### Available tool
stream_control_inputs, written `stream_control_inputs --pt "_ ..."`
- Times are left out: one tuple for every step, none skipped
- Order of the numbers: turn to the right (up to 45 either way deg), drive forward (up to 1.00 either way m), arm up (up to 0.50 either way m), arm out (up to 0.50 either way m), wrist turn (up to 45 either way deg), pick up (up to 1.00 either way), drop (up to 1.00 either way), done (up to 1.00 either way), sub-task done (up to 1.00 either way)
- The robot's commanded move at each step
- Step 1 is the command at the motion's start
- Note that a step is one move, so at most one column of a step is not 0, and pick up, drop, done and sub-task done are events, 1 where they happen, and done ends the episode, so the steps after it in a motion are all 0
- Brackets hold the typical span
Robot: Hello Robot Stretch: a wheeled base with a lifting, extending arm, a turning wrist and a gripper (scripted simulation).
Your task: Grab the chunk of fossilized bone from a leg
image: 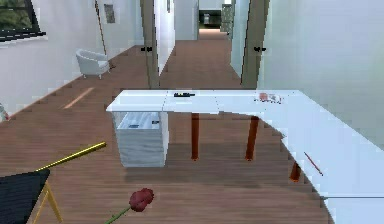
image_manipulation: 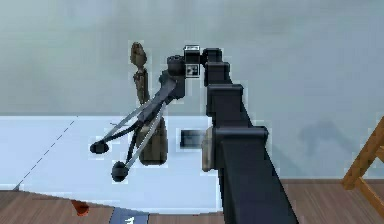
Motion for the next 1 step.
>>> stream_control_inputs --pt "0.0 0.0 0.0 0.0 45.0 0.0 0.0 0.0 0.0"
